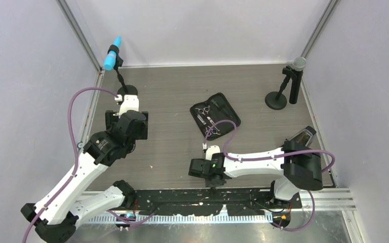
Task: Sort the hair-cutting tools
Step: Pick up the comb at the center of the board.
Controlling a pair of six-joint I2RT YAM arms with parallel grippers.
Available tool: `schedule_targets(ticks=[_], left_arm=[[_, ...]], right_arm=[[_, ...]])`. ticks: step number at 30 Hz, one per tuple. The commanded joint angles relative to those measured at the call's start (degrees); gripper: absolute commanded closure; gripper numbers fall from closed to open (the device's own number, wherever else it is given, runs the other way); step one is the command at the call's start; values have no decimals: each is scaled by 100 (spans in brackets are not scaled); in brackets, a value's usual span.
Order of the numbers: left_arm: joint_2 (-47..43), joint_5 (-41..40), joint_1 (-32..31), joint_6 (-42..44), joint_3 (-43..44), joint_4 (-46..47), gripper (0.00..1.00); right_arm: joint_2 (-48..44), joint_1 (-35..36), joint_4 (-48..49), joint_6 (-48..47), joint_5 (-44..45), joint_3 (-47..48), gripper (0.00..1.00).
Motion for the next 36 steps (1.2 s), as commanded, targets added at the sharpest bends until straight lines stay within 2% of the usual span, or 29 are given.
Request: schedule_targets(ticks=[1,5,9,12,15,20,27,33,36], left_arm=[[-36,-49,47,63,-20,176,10],[51,612,40,-414,86,-37,9],[100,2165,43,-1250,-308,276,9],[124,3182,38,-1754,-899,1055,10],[222,3848,44,-2127,-1443,2012,10],[754,5288,35,-2617,-2147,3655,11],[1750,6262,-60,-3360,-2807,5567,14],[2573,6520,-286,-3697,-2752,6428,18],[2847,6480,-388,-3732,-2644,6544,21]], right_arm=[[-229,-26,-277,-247,474,270,95],[-386,-33,-136,-380,520,256,95],[-470,-35,105,-503,503,193,95],[-544,-35,250,-578,496,130,95],[-716,-35,367,-607,503,29,95],[-916,-35,586,-687,561,-96,95],[-893,-44,764,-893,564,-15,95],[-959,-69,836,-1019,569,10,95],[-997,-92,871,-1047,568,7,95]])
